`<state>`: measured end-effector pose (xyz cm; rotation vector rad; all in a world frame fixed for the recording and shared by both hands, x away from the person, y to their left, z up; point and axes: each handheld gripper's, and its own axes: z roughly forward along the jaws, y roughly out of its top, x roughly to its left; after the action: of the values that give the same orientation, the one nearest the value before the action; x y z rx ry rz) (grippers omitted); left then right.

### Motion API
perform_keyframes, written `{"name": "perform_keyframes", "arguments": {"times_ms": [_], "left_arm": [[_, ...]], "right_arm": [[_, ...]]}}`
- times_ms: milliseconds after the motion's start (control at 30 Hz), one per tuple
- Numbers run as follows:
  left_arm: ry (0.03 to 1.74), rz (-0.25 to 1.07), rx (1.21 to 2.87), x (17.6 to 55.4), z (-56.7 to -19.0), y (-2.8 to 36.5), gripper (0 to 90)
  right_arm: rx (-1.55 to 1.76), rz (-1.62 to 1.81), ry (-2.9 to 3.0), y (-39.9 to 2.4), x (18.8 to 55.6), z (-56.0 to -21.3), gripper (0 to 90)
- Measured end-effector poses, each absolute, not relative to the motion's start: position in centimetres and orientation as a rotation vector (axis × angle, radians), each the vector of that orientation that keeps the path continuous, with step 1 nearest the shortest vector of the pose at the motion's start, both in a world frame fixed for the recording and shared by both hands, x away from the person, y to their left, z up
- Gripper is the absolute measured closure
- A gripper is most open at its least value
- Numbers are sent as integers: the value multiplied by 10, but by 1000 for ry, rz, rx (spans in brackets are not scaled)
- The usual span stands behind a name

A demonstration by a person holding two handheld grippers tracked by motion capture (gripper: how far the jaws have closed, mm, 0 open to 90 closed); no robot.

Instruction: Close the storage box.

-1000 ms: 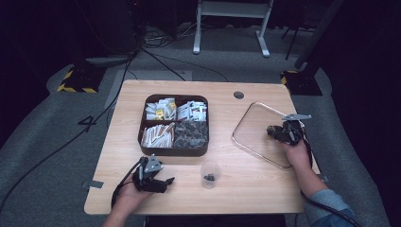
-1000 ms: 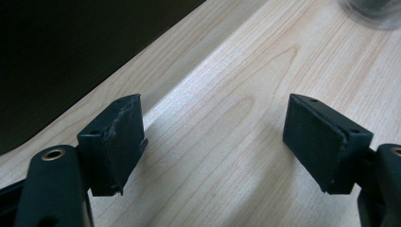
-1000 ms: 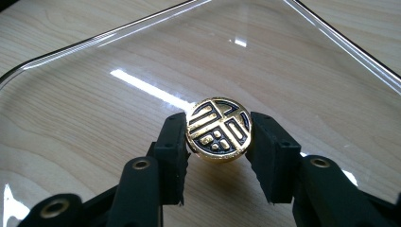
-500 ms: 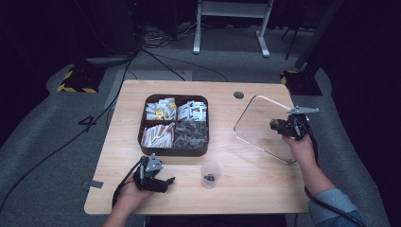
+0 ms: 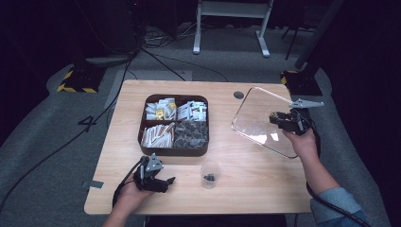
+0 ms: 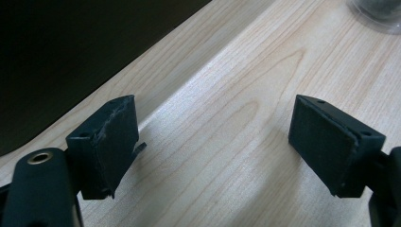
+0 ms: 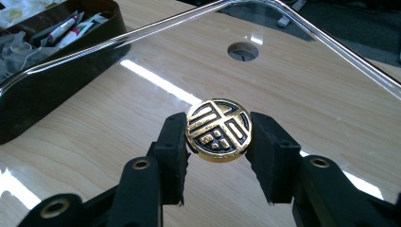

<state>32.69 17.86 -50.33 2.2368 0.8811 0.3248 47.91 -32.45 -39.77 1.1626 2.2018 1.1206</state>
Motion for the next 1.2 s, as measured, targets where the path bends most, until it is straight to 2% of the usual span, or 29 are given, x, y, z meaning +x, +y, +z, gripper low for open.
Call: {"name": "perform_keyframes", "arguments": {"times_ms": [367, 1200], "left_arm": [[885, 327, 2234, 327, -503, 179, 173], [912, 340, 2225, 324, -503, 179, 174]], "right_arm": [[1085, 1145, 2246, -299, 485, -380, 588], [801, 1240, 2423, -169, 511, -348, 587]]}}
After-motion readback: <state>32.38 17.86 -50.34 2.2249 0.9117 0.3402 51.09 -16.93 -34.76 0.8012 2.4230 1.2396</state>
